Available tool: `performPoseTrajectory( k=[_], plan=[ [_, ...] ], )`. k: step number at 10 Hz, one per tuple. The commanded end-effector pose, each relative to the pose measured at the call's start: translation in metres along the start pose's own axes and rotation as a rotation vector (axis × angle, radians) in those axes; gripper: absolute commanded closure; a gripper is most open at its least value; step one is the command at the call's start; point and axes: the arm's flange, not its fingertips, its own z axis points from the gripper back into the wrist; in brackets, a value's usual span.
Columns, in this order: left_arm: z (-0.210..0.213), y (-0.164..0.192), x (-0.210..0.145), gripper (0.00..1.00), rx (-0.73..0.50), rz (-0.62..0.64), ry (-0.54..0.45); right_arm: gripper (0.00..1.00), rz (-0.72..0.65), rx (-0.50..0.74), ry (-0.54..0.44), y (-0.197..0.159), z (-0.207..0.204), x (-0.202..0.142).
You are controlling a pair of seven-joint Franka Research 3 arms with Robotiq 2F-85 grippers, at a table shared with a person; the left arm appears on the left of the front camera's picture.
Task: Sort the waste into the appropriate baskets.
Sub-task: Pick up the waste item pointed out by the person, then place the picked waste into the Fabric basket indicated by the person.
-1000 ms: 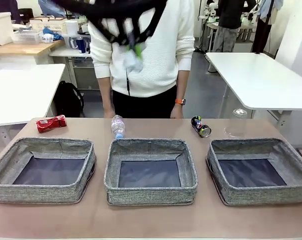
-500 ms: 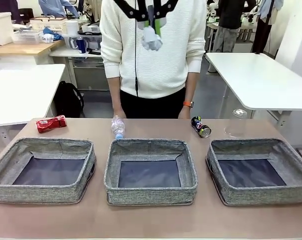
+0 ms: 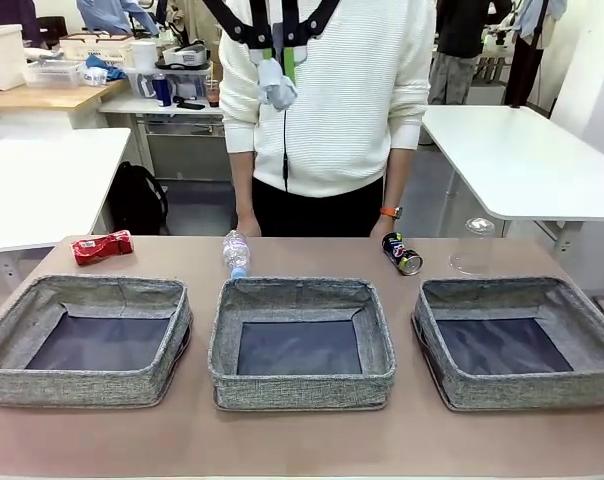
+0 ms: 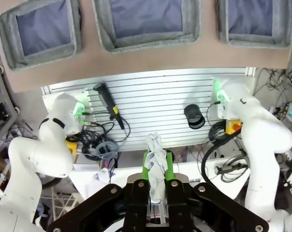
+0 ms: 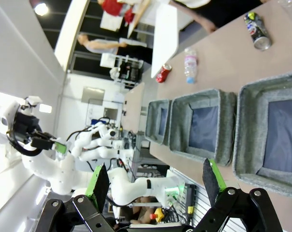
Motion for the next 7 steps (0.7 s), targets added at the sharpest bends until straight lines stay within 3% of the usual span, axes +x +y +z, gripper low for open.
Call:
performPoseTrajectory(
  k=[1,7],
  plan=[
    [0.0001,0.0011,-0.0043,0.90,-0.007,0.003,-0.025,0.00,0.027,0.021,-0.009,0.0009,-0.0008,0.0026],
    [0.0001,0.0011,-0.0043,0.90,-0.007,0.003,-0.025,0.00,0.027,0.021,-0.009,0.0009,-0.0008,0.0026]
  ],
)
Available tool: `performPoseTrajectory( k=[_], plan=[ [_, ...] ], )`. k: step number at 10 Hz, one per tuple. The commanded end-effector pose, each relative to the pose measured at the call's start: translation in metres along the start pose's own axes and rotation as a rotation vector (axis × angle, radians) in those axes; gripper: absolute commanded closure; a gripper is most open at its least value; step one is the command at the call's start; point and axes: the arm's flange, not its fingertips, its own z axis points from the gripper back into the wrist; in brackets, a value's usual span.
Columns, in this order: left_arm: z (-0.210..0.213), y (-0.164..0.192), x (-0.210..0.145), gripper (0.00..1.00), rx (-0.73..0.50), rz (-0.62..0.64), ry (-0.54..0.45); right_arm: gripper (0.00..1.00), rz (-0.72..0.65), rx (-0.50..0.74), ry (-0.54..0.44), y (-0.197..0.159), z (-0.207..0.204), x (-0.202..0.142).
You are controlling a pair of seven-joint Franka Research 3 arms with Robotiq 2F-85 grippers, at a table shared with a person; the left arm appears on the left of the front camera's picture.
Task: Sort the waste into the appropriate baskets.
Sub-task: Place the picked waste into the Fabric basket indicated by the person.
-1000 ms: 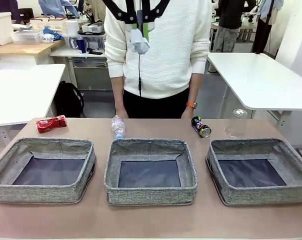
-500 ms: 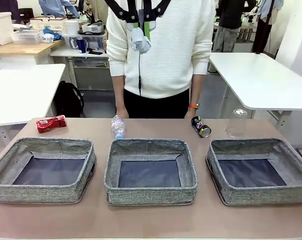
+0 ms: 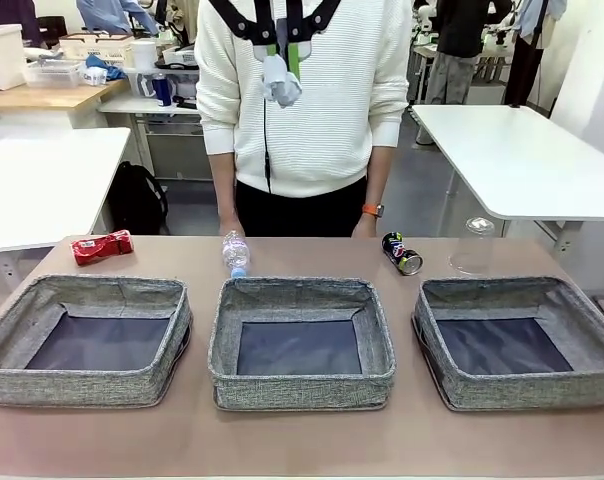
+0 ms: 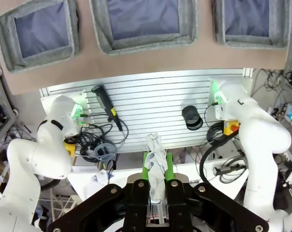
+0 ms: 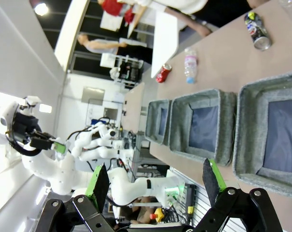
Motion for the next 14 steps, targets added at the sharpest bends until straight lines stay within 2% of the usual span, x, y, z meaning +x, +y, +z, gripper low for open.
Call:
performPoseTrajectory(
  k=[1,14],
  plan=[
    [-0.0012,0.0020,-0.0034,0.90,0.001,0.004,-0.018,0.00,0.027,0.021,-0.009,0.0009,-0.0008,0.0026],
    [-0.0012,0.0020,-0.0034,0.90,0.001,0.004,-0.018,0.00,0.027,0.021,-0.009,0.0009,-0.0008,0.0026]
  ],
)
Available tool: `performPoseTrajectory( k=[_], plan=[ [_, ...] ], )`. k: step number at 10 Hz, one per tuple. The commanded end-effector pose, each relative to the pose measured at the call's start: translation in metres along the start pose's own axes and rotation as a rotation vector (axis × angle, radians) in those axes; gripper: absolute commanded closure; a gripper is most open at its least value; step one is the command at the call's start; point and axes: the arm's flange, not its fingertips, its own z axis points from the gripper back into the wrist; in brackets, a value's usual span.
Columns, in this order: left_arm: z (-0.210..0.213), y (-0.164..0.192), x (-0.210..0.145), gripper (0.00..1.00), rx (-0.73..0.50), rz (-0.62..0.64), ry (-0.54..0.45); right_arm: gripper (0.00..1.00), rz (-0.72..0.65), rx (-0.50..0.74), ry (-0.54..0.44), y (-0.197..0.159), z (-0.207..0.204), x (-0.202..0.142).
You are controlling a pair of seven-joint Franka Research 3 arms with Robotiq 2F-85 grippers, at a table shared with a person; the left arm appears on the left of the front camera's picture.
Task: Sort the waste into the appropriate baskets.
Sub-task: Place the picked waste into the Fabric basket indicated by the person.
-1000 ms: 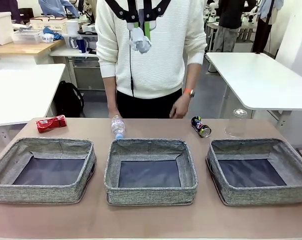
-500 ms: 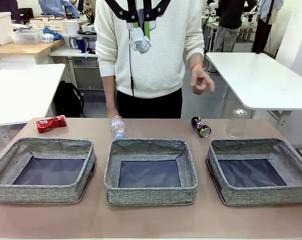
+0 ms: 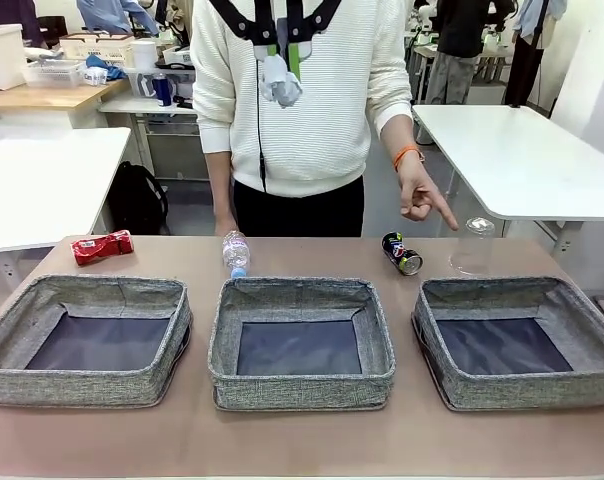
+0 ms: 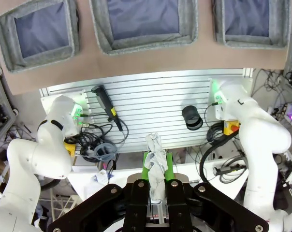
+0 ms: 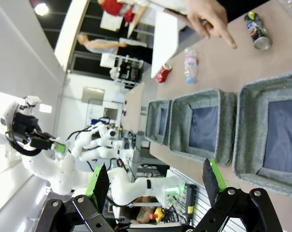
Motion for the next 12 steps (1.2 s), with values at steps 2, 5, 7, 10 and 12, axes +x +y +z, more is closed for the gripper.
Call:
performPoseTrajectory(
  k=[2,5,7,10,12],
  plan=[
    [-0.001,0.002,-0.003,0.90,0.001,0.004,-0.018,0.00,0.027,0.021,-0.009,0.001,-0.001,0.003],
    [-0.061,-0.001,-0.013,0.90,-0.019,-0.108,-0.207,0.00,0.062,-0.075,-0.038,-0.006,0.037,-0.002],
    [-0.143,-0.015,-0.015,0.90,-0.125,-0.162,-0.445,0.00,0.016,-0.132,-0.098,-0.017,0.114,-0.002],
    [-0.218,-0.078,0.035,0.90,-0.366,-0.212,-0.572,0.00,-0.017,-0.174,-0.207,-0.017,0.207,-0.028],
    [-0.246,-0.147,0.088,0.90,-0.484,-0.267,-0.498,0.00,-0.053,-0.166,-0.205,-0.017,0.190,-0.029]
  ],
)
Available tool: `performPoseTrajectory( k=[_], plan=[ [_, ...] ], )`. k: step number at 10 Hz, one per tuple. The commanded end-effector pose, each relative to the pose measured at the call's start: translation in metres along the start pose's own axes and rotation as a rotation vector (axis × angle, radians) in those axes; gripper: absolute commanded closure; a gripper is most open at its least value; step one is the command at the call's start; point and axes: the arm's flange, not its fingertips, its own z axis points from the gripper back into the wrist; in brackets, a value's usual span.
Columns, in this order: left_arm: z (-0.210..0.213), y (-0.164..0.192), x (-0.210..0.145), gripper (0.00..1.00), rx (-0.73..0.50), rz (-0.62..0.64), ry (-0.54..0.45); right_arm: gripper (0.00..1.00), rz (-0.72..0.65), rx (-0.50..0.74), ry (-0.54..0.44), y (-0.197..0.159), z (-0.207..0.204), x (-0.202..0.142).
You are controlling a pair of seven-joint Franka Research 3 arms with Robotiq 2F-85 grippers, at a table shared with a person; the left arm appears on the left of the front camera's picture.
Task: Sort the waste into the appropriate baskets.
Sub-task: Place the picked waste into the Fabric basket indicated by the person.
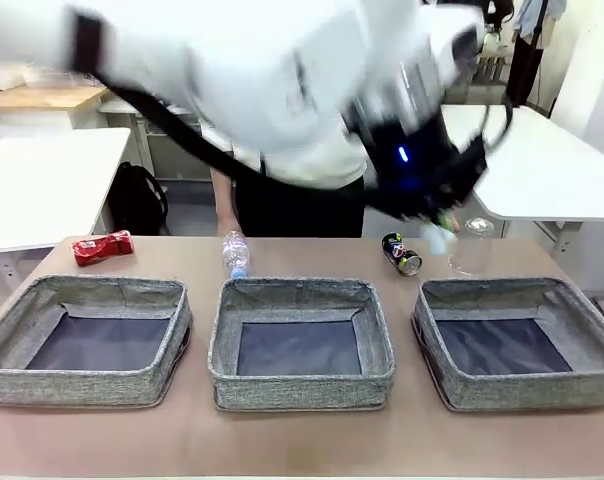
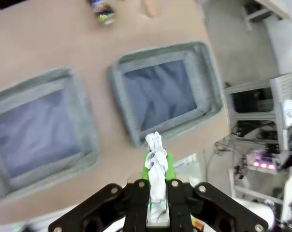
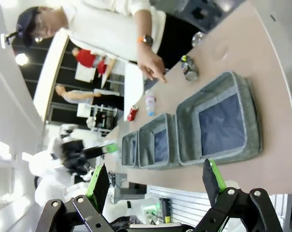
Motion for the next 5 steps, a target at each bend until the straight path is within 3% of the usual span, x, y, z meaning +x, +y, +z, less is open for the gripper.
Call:
performPoseTrajectory(
  k=[1,2,5],
  plan=[
    [-0.092,-0.036,0.043,0.90,-0.066,-0.036,0.120,0.00,-0.003,-0.001,0.057,0.002,-0.030,0.003],
    [-0.133,-0.059,0.057,0.90,-0.034,-0.063,0.211,0.00,-0.003,-0.001,0.057,0.002,-0.030,0.003],
    [-0.197,-0.101,0.084,0.90,0.055,-0.075,0.257,0.00,-0.003,-0.001,0.057,0.002,-0.030,0.003]
  ],
)
